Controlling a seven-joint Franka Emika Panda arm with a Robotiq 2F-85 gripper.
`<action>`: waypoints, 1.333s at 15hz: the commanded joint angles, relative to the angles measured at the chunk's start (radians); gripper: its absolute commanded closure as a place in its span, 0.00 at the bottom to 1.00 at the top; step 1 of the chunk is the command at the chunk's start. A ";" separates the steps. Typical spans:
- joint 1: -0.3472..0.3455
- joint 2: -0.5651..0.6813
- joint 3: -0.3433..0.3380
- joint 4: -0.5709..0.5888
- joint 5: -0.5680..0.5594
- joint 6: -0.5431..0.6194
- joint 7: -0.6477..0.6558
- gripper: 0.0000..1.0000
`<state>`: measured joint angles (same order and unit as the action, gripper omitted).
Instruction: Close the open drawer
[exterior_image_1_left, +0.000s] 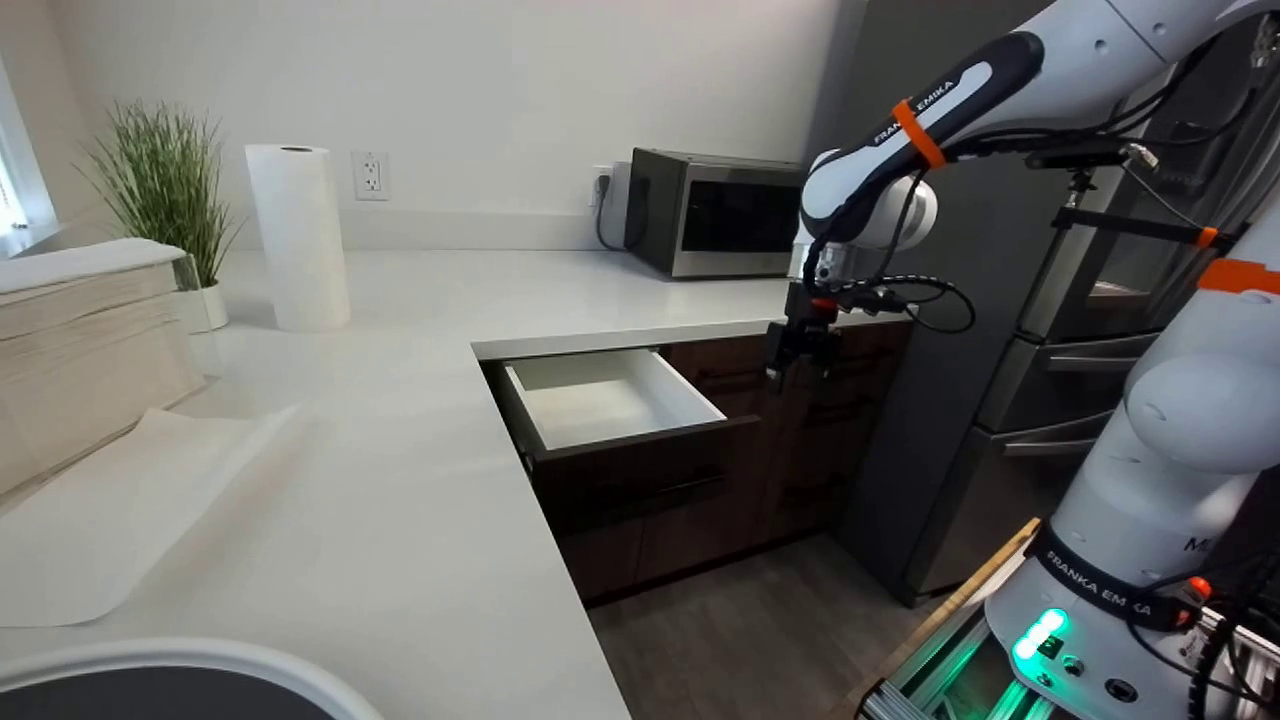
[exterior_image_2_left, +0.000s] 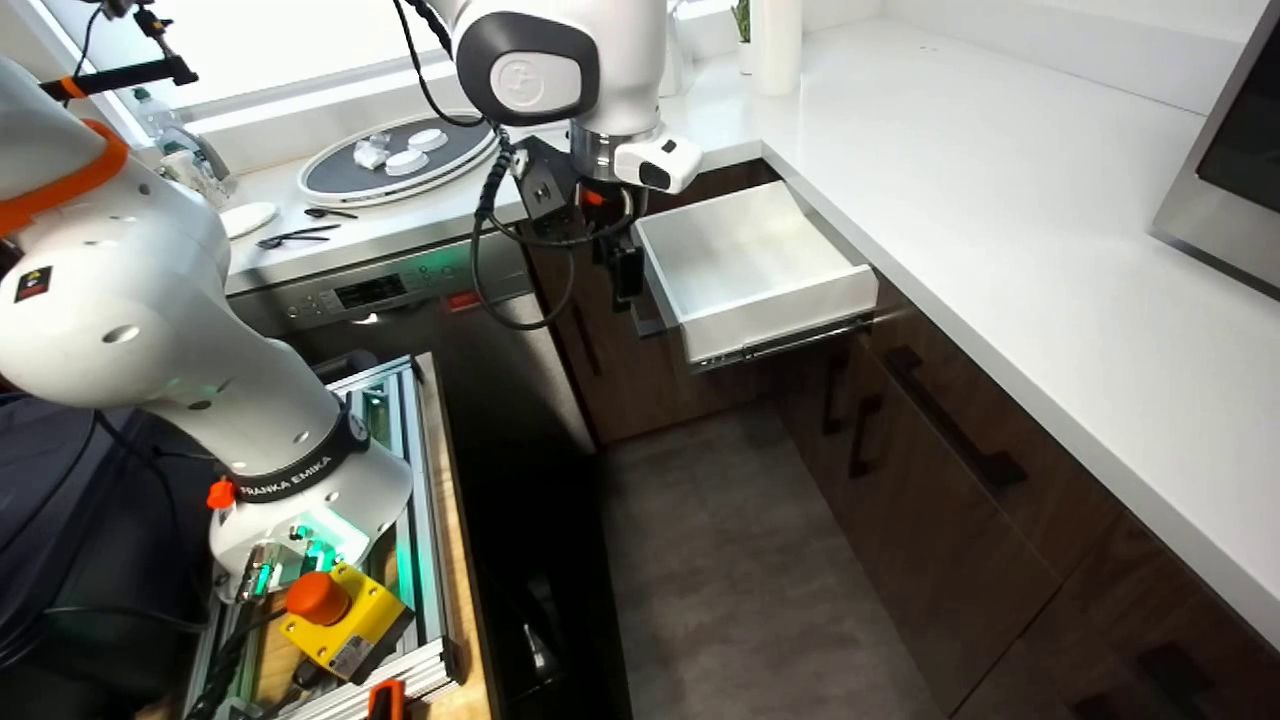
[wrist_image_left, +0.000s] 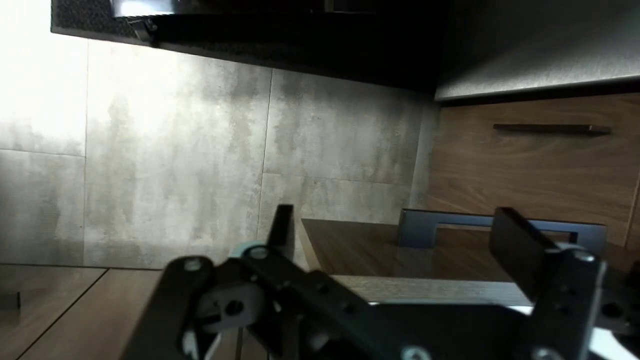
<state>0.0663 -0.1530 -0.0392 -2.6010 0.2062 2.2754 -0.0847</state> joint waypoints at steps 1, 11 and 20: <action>-0.014 0.004 0.014 0.002 0.003 -0.002 -0.002 0.00; 0.003 0.252 0.069 0.083 0.020 0.136 0.085 0.34; 0.035 0.401 0.095 0.183 -0.115 0.244 0.188 0.99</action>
<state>0.0815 0.2105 0.0602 -2.4468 0.1645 2.4799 0.0411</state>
